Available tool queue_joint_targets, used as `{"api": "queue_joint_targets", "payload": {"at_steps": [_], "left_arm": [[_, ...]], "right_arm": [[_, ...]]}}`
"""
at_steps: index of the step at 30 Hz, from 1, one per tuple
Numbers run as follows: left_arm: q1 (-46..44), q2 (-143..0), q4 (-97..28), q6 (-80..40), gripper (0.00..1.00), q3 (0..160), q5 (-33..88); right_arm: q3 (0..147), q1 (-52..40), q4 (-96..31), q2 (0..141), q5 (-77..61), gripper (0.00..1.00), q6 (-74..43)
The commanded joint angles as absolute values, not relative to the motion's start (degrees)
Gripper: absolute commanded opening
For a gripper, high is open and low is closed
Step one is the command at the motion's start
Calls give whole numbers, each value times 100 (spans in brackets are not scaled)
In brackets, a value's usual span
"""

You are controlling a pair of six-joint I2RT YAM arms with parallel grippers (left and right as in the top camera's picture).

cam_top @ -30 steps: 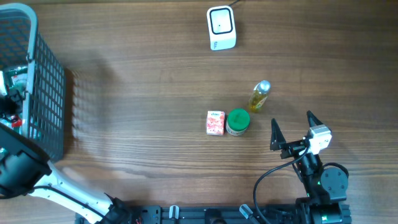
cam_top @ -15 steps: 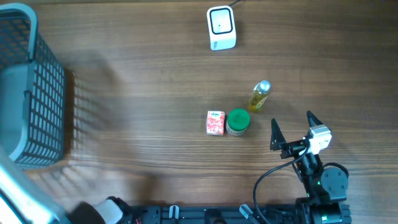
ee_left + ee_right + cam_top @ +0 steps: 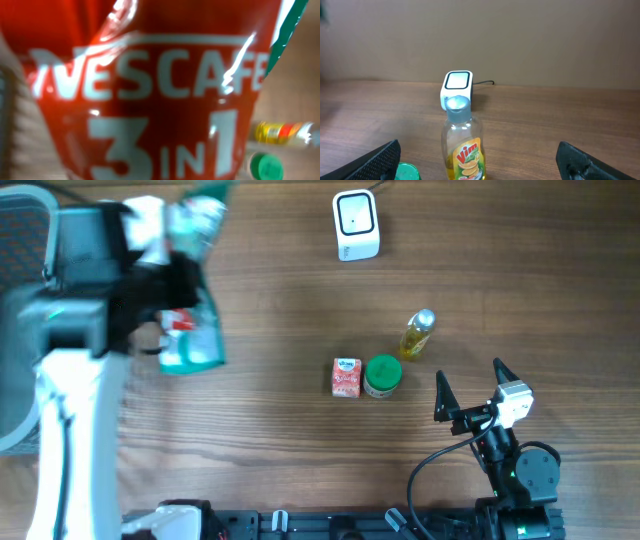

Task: Scan the item barcode
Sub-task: 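Carry the sachets out and place them left of the Kleenex pack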

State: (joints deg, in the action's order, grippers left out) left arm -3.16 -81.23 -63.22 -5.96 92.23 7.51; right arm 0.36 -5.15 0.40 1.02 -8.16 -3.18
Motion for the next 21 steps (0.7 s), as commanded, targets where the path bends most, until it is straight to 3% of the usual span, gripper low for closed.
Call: {"api": "queue_joint_targets", "payload": {"at_steps": [1, 10, 11, 12, 16, 19, 21], "left_arm": [[-1151, -8838, -6018, -1415, 4, 8305, -16], [-2220, -10112, -4300, -2423, 5, 6709, -311], [-2307, -10134, -4176, -2432, 16, 6628, -311], [-2394, -10134, -4047, -2429, 36, 6541, -314], [-2598, -10141, -3922, -2427, 71, 6438, -314], [-2626, -10138, -3929, -2421, 94, 6440, -314], [-2626, -10123, -3968, -2235, 100, 6442, -316]], "right_arm": [[30, -486, 62, 80, -891, 100, -340], [30, -486, 62, 80, -891, 100, -340], [30, -486, 62, 80, -891, 100, -340], [30, -486, 62, 80, -893, 100, -340], [30, -486, 62, 80, -891, 100, -340], [30, -486, 62, 80, -891, 100, -340], [30, -486, 60, 80, -891, 100, -340]]}}
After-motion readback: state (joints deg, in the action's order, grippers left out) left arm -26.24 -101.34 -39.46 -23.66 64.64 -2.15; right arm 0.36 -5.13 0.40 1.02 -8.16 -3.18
